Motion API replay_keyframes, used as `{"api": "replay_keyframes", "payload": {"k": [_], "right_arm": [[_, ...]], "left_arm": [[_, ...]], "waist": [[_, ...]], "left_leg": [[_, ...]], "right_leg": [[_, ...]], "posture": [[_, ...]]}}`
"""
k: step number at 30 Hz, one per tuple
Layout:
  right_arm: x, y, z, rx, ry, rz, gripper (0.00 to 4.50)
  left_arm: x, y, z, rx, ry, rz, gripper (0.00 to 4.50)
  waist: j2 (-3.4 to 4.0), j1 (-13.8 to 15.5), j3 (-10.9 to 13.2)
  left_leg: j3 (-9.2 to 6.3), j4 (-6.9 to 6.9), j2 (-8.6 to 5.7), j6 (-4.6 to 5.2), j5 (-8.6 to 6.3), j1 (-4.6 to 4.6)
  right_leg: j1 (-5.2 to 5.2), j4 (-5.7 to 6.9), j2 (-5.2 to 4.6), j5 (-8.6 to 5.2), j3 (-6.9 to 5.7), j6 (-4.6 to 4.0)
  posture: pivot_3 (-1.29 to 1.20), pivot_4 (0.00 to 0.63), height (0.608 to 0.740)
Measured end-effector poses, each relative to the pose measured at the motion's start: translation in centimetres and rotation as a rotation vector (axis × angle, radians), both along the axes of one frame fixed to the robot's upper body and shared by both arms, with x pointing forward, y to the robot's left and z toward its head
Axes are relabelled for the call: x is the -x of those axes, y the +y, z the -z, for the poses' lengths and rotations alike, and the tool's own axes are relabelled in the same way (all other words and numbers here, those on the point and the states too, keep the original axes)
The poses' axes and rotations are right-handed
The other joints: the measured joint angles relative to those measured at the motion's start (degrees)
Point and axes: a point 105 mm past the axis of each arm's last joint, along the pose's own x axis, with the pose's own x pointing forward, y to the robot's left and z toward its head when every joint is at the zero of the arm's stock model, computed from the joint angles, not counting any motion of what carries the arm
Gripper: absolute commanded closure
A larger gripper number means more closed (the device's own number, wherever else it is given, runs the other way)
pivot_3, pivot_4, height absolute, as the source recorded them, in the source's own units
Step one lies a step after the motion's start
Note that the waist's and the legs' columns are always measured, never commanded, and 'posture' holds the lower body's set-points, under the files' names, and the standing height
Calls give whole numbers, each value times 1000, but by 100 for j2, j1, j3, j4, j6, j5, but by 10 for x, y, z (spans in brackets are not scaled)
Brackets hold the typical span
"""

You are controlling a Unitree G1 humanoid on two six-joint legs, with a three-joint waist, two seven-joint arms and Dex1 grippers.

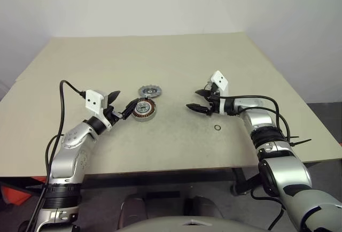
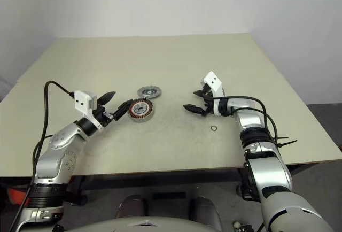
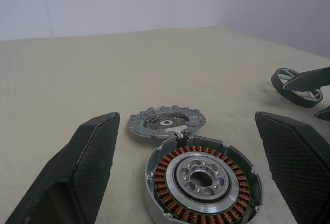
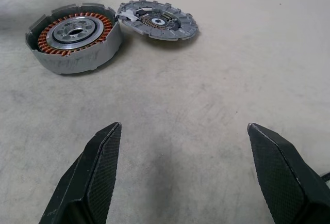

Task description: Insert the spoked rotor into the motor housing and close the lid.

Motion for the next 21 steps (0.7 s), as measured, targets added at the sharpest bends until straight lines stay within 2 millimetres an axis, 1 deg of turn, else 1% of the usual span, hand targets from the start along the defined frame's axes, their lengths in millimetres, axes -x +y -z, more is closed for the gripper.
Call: {"api": "replay_keyframes", "payload": {"k": [10,21], "right_arm": [[0,1,0,-1,1,-4,105],[0,3,0,-6,-3,-3,105]], "left_arm": [[0,0,0,-10,1,5,62],[3,1,6,-31,19,15,62]], "waist": [[0,0,0],[0,0,0]], "left_leg": [[0,0,0,0,0,0],[0,0,0,0,0,1]], "right_leg": [[0,0,0,0,0,0],[0,1,0,0,0,0]], "posture": [[0,0,740],[0,0,740]]}}
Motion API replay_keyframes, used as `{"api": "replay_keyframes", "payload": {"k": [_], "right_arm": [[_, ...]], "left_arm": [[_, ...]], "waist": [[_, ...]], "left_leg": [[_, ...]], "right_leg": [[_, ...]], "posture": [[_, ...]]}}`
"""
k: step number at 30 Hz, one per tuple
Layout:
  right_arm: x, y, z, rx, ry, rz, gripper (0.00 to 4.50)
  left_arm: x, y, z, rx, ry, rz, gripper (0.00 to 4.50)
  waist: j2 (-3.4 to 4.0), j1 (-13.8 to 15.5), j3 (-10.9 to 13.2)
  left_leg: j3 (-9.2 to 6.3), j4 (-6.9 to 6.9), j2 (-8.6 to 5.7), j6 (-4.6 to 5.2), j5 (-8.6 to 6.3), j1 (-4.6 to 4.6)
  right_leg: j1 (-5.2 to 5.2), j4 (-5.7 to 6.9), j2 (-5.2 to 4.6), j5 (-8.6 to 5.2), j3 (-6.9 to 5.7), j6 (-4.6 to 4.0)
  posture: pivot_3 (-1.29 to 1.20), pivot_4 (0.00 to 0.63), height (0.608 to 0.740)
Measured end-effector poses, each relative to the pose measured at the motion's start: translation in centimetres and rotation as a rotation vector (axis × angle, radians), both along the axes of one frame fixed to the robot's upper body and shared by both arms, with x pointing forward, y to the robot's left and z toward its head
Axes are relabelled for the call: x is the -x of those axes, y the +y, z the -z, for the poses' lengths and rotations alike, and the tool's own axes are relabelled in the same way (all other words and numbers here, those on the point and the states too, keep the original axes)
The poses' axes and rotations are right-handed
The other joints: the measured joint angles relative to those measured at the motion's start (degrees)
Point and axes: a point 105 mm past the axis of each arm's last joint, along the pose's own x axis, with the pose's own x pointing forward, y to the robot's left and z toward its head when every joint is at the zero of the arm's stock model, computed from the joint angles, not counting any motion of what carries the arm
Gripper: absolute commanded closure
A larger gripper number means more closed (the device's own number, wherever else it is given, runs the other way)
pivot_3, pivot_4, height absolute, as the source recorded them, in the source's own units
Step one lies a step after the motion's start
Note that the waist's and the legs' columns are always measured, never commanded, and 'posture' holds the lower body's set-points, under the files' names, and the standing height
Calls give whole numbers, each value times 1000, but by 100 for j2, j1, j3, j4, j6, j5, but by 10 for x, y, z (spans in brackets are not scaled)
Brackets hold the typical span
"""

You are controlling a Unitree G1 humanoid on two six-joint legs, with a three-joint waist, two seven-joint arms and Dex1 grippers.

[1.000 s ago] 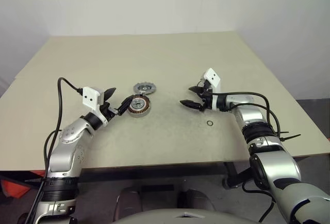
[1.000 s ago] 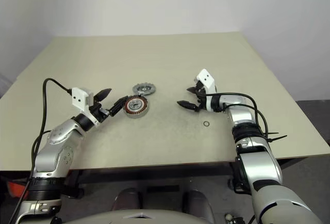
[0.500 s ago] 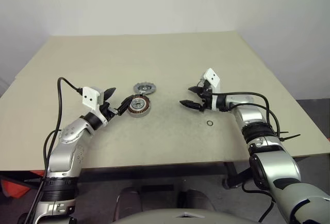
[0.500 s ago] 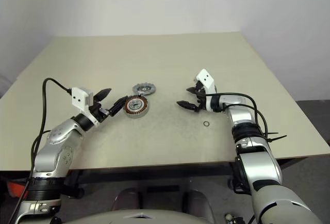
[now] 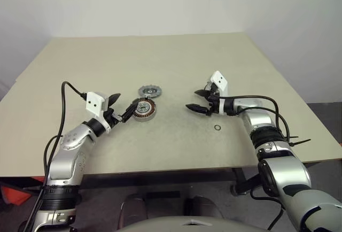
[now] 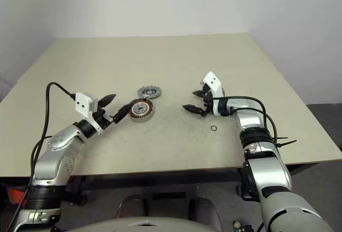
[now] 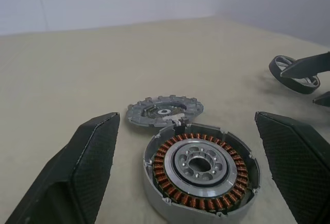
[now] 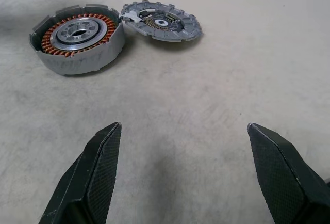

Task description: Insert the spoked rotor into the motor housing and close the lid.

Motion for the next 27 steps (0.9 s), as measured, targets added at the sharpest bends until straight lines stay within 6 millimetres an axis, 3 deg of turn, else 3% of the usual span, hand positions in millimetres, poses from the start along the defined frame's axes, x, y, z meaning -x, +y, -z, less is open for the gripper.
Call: {"api": "replay_keyframes", "payload": {"k": [4,8,14,19,21,25,27], "right_arm": [[-2,7,-5,-11,-16,-6,105],[0,26,-19,-36,-59,-80,105],[8,52,-23,-33,-71,-199,105],[7,60,-31,-33,-93,-225,105],[6,61,-35,-31,-109,-223,105],[2,51,-38,-12,-133,-193,105],[-1,44,-41,-3,-147,-165,105]], "left_arm": [[-6,5,-10,87,-31,-71,62],[-12,9,-29,190,-79,-108,62],[-6,5,-18,144,-36,-78,62],[-7,11,-18,-182,-97,-78,62],[-10,13,-22,-390,-151,-38,62],[-17,11,-34,-682,-258,83,62],[-17,2,-28,-790,-278,186,62]], "waist": [[0,-1,0],[0,-6,0],[-1,-3,0],[-1,-7,0],[-2,-4,-1],[-2,2,-1],[-2,0,-1]], "left_leg": [[0,1,0,-1,1,0],[0,2,2,-2,1,1],[-2,2,2,0,0,2],[-7,2,2,-1,2,24],[-9,2,5,-2,3,35],[-9,2,0,0,2,43],[-9,2,-6,-2,2,46]], "right_leg": [[0,3,0,1,0,-1],[0,5,1,1,0,-2],[0,1,1,1,0,-2],[4,4,0,1,-2,-1],[14,2,3,1,-2,-1],[26,-3,-4,1,0,1],[30,-3,-4,1,1,0]], "posture": [[0,0,740],[0,0,740],[0,0,740],[0,0,740],[0,0,740],[0,0,740],[0,0,740]]}}
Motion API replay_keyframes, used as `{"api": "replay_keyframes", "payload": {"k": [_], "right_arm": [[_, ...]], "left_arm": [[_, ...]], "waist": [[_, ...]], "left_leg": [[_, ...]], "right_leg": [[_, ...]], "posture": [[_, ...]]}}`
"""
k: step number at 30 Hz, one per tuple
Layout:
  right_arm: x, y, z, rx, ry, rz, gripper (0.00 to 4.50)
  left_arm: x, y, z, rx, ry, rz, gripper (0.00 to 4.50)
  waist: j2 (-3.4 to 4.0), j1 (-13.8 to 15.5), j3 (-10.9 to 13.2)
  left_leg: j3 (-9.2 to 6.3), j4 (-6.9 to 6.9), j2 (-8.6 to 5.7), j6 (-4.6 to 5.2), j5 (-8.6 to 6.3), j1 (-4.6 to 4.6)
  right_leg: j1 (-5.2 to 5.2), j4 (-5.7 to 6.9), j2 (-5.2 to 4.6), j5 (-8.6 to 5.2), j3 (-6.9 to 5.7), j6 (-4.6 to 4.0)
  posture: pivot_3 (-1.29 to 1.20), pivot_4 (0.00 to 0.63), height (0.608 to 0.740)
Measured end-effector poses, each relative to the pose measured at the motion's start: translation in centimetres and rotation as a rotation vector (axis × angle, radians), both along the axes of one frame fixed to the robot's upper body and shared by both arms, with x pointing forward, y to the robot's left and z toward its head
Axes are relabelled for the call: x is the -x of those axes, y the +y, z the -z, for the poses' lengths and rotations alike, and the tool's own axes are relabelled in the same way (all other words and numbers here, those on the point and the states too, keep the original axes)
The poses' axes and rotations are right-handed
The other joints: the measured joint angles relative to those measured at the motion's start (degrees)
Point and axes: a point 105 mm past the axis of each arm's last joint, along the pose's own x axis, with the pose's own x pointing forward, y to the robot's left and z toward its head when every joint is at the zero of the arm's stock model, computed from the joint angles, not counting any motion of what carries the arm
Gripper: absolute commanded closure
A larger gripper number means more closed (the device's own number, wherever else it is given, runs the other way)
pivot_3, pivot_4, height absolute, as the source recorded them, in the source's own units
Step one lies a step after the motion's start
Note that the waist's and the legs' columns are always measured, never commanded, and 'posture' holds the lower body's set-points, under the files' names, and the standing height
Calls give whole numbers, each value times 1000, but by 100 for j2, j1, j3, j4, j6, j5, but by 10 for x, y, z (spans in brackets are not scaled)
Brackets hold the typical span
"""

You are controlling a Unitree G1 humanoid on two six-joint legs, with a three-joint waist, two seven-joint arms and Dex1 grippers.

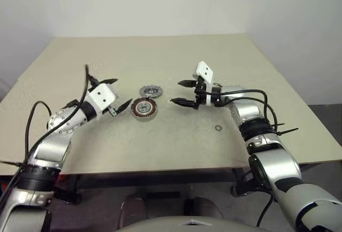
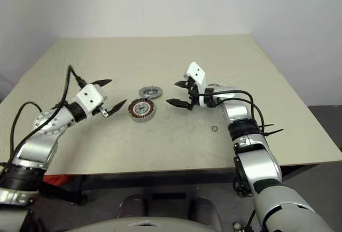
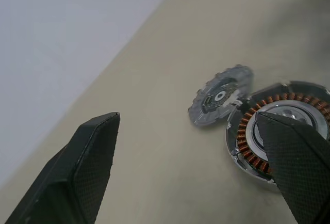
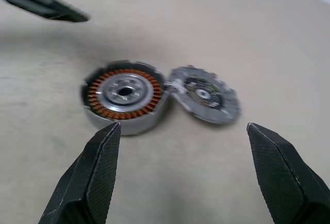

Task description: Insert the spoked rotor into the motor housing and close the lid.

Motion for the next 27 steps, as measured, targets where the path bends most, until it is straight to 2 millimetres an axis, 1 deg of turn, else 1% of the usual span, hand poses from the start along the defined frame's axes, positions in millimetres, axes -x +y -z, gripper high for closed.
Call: {"api": "replay_keyframes", "payload": {"k": [3,4,6,7,10,15,17,23,27], "right_arm": [[-5,-14,-6,11,-25,48,105],[-7,-19,-9,16,-34,66,105],[-10,-27,-13,24,-50,92,105],[-11,-29,-14,25,-57,101,105],[-11,-31,-15,25,-64,109,105],[-11,-31,-17,24,-79,119,105],[-11,-31,-17,22,-79,121,105],[-11,-31,-17,16,-76,126,105],[-13,-32,-18,13,-81,138,105]], "left_arm": [[7,-10,28,-160,82,131,62],[10,-13,38,-197,114,172,62],[13,-17,49,-259,156,242,62],[14,-20,50,-292,167,279,62],[10,-24,44,-363,163,350,62],[-8,-24,28,-450,132,383,62],[-12,-25,23,-481,123,406,62],[-7,-29,29,-623,174,552,62],[-9,-26,25,-697,193,610,62]], "waist": [[2,1,0],[1,1,0],[1,4,0],[1,2,0],[1,6,0],[1,10,0],[1,8,0],[1,16,0],[1,21,0]], "left_leg": [[1,-1,3,-3,2,-1],[1,-1,3,-18,10,-3],[1,-1,4,-23,13,-3],[1,-1,4,-25,14,-2],[1,-1,3,-28,16,0],[1,-1,2,-33,19,-1],[1,-1,1,-33,19,-3],[1,-2,2,-32,18,-8],[1,-2,1,-36,20,-6]], "right_leg": [[-5,4,3,0,0,0],[-8,6,3,0,0,-1],[-10,8,4,0,0,-1],[-11,11,4,0,0,-1],[-10,18,3,0,0,-1],[-10,22,3,0,1,-2],[-11,19,3,0,1,-2],[-16,16,3,0,1,-2],[-15,20,3,0,1,-2]], "posture": [[0,0,740],[0,0,740],[0,0,740],[0,0,740],[0,0,740],[0,0,740],[0,0,740],[0,0,740],[0,0,740]]}}
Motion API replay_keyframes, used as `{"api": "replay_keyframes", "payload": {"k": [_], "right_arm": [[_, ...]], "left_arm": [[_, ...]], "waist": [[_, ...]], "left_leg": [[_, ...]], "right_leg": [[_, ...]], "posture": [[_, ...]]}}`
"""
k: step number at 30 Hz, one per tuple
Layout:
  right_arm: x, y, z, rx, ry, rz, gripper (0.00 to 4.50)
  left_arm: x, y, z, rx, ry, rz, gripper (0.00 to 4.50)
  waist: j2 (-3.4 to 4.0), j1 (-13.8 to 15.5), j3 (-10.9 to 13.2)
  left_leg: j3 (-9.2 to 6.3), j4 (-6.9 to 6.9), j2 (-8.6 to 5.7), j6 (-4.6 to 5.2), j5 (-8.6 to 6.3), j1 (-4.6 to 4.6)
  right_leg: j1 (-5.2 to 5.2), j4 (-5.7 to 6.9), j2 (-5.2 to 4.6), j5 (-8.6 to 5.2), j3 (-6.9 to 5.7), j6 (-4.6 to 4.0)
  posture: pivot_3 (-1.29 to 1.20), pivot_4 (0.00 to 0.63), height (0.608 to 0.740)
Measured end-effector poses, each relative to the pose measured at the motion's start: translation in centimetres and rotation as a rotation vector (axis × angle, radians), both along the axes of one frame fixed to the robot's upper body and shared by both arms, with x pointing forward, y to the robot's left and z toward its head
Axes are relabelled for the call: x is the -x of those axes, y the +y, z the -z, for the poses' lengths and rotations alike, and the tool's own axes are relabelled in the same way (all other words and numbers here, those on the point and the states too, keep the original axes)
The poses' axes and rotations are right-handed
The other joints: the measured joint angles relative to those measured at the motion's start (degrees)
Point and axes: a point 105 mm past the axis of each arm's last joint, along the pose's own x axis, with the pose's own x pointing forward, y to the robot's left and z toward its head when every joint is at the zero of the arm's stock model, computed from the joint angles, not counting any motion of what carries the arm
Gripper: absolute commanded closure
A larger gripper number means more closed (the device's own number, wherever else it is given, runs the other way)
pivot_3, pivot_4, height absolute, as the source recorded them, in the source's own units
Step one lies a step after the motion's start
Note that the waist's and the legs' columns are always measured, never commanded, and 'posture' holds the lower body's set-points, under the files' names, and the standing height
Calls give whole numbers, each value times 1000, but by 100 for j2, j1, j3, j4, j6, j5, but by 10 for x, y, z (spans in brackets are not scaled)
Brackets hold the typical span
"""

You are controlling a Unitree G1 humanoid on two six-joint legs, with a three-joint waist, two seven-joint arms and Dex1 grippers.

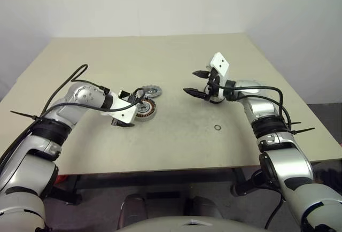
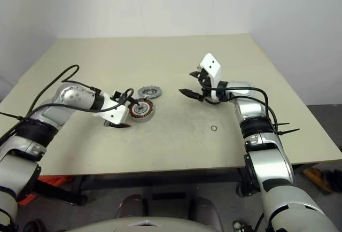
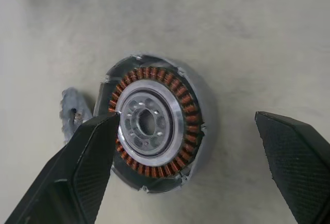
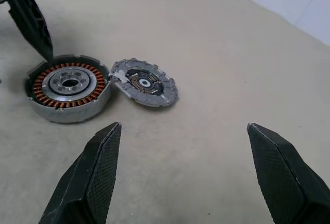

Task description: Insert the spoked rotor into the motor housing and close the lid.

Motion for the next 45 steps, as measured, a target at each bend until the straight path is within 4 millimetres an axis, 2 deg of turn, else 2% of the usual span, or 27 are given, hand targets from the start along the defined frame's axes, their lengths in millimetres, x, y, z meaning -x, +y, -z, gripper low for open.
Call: {"api": "replay_keyframes", "payload": {"k": [7,16,23,40,45], "right_arm": [[-1,0,-4,-17,-18,21,105],[0,2,-18,-65,-61,40,105],[1,-2,-17,-85,-60,75,105],[-3,-6,-21,-103,-75,122,105],[-3,-6,-21,-106,-76,123,105]], "left_arm": [[-17,14,-16,-107,-27,13,62],[-24,-5,-1,-157,22,83,62],[-24,-19,5,-172,30,131,62],[-29,-7,8,-217,29,93,62],[-29,-13,12,-209,36,100,62]], "waist": [[0,4,0],[-1,45,0],[-1,57,1],[-1,169,1],[-1,186,1]], "left_leg": [[0,-1,-1,-2,1,-3],[-1,-1,-2,-1,1,-7],[-1,-1,-2,-1,1,-8],[-1,-1,-3,-1,1,-6],[-1,-1,-3,-1,1,-7]], "right_leg": [[0,-4,0,0,0,0],[1,-6,-1,0,0,1],[1,-5,-1,0,0,1],[0,-6,-3,0,0,2],[1,-6,-3,1,0,2]], "posture": [[0,0,740],[0,0,740],[0,0,740],[0,0,740],[0,0,740]]}}
